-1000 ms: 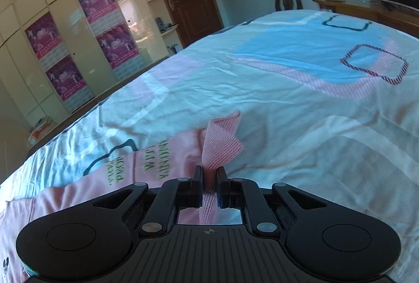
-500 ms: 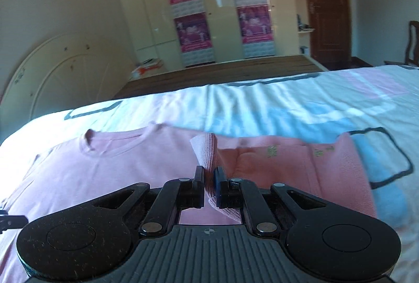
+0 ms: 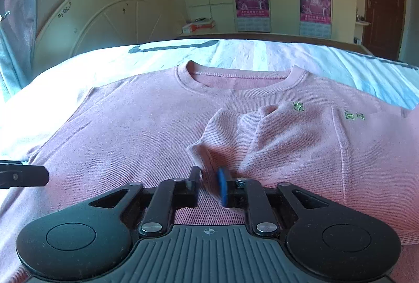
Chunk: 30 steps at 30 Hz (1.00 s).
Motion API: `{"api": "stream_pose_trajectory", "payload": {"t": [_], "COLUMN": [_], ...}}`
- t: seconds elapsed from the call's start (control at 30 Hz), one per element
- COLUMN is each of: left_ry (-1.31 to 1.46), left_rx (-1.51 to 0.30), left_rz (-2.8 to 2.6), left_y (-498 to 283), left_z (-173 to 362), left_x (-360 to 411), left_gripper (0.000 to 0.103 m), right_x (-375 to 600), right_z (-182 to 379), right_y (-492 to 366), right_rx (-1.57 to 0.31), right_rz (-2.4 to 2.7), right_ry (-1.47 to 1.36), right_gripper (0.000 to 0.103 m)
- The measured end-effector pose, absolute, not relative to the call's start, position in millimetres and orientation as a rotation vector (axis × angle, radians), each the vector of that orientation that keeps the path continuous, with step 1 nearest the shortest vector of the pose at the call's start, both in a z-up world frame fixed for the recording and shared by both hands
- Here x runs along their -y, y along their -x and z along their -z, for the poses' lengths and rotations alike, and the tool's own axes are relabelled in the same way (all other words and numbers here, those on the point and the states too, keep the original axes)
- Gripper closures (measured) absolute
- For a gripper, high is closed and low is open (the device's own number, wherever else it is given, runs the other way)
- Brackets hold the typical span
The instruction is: Fold small clothes
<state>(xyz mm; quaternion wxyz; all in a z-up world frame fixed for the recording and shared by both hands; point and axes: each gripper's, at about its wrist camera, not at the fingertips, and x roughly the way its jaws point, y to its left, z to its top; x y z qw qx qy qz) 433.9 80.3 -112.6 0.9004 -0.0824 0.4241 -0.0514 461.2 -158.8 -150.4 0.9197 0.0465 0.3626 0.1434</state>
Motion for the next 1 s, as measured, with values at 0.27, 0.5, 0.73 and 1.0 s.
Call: {"api": "stream_pose_trajectory", "payload": {"t": [0.27, 0.5, 0.73, 1.0], "left_ry": [0.228, 0.183, 0.232, 0.230], "left_rx": [-0.896, -0.930, -0.798, -0.754], "left_rz": [0.326, 0.367, 0.332, 0.170], "left_y": [-483, -515, -502, -479], "left_z": [129, 145, 135, 133], "left_x": [-1, 58, 50, -7], "left_gripper": [0.050, 0.061, 0.097, 0.097], "right_x": [240, 327, 387, 398], "right_z": [125, 120, 121, 125], "right_y": [-429, -404, -385, -381], "right_rx": [-0.681, -0.682, -0.659, -0.666], "right_rz": [-0.037, 0.172, 0.297, 0.249], "right_ry": [-0.240, -0.336, -0.453, -0.483], "right_gripper": [0.080, 0.084, 0.084, 0.084]}}
